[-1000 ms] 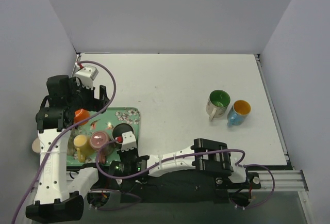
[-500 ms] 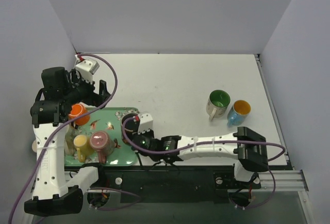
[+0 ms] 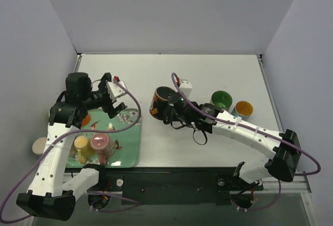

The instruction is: Turn the mug right side up

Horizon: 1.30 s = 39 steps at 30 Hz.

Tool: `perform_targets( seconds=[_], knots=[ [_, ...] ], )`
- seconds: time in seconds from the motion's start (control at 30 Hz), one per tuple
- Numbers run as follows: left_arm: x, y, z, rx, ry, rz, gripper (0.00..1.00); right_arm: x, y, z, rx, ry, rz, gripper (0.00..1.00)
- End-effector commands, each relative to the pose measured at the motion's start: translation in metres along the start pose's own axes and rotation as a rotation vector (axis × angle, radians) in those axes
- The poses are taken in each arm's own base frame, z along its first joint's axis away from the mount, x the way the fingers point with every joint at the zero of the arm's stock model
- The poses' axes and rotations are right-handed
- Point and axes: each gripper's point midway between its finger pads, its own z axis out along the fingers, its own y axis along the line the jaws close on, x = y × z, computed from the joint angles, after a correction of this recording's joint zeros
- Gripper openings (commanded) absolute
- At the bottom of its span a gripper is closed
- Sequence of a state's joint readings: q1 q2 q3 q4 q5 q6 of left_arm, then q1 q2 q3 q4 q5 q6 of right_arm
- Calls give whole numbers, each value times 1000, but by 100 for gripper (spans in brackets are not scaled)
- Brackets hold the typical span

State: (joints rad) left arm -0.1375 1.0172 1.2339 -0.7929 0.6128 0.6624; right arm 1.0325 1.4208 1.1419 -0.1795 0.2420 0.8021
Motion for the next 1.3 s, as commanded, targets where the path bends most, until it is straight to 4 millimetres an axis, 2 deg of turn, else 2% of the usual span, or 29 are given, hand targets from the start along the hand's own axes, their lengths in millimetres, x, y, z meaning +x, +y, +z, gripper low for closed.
perform_targets(
  seconds=[0.0, 0.03, 0.07, 0.1, 0.13, 0.17, 0.2, 0.23, 0.27, 0.3, 0.33, 0.37, 0.4, 0.43, 0.47, 0.5, 0.53, 0.57, 0.6, 0.63, 0.67, 0.7, 0.73, 0.83, 0.9, 1.03, 1.07, 1.2, 1.27],
  knots=[
    [2, -22, -21, 126, -1, 595, 97, -99, 15, -63, -79, -244, 72, 0],
    [0, -17, -30, 113, 31, 737, 97, -102, 13, -65, -77, -254, 80, 0],
    [5, -23, -39, 133, 60, 757, 97, -108, 14, -72, -90, -273, 94, 0],
    [-9, -18, -48, 116, 43, 884, 97, -109, 14, -76, -101, -279, 105, 0],
    [-8, -22, -56, 129, 45, 962, 97, -114, 18, -83, -126, -300, 123, 0],
    [-23, -27, -60, 122, -30, 1091, 97, -117, 19, -87, -139, -309, 147, 0],
    [-31, -18, -59, 74, -59, 1155, 97, -123, 22, -94, -162, -331, 164, 0],
    [-50, -19, -58, 47, -157, 1254, 97, -126, 23, -98, -171, -343, 183, 0],
    [-55, -9, -53, 8, -179, 1335, 97, -133, 26, -105, -190, -359, 193, 0],
    [-67, -9, -49, -16, -251, 1478, 97, -138, 27, -110, -202, -373, 209, 0],
    [-77, 4, -41, -99, -295, 1586, 97, -143, 30, -115, -214, -384, 217, 0],
    [-88, 3, -39, -139, -369, 1649, 97, -148, 31, -119, -224, -396, 222, 0],
    [-103, 14, -36, -251, -418, 1749, 97, -153, 35, -125, -238, -408, 228, 0],
    [-130, 19, -48, -377, -498, 1799, 97, -159, 37, -131, -253, -423, 233, 0],
    [-122, 15, -38, -375, -536, 1754, 97, -162, 41, -137, -275, -427, 234, 0],
    [-143, 15, -53, -503, -578, 1781, 97, -167, 43, -142, -290, -441, 238, 0],
    [-135, 1, -36, -475, -640, 1710, 97, -170, 48, -148, -315, -444, 242, 0],
    [-148, -6, -41, -542, -679, 1680, 97, -172, 51, -150, -329, -450, 250, 0],
    [-138, -8, -29, -545, -655, 1655, 97, -175, 56, -155, -350, -451, 259, 0],
    [-143, -21, -28, -546, -694, 1667, 97, -178, 58, -156, -358, -458, 265, 0],
    [-134, -20, -21, -557, -664, 1646, 97, -183, 62, -161, -374, -465, 274, 0],
    [-137, -27, -22, -577, -687, 1651, 97, -185, 64, -161, -378, -468, 276, 0],
    [-129, -24, -17, -586, -658, 1632, 97, -188, 68, -164, -389, -474, 283, 0],
    [-132, -16, -25, -668, -643, 1612, 97, -190, 80, -162, -428, -473, 310, 0],
    [-132, -20, -25, -681, -652, 1620, 95, -192, 93, -162, -470, -468, 327, 0],
    [-122, -24, -12, -640, -620, 1646, 94, -199, 116, -173, -516, -484, 306, 0],
    [-121, -24, -10, -632, -618, 1645, 94, -195, 123, -177, -530, -477, 286, 0],
    [-133, -17, -14, -658, -615, 1627, 90, -188, 144, -180, -566, -451, 262, 0],
    [-139, -14, -17, -678, -603, 1645, 88, -182, 152, -174, -578, -430, 262, 0]
  ],
)
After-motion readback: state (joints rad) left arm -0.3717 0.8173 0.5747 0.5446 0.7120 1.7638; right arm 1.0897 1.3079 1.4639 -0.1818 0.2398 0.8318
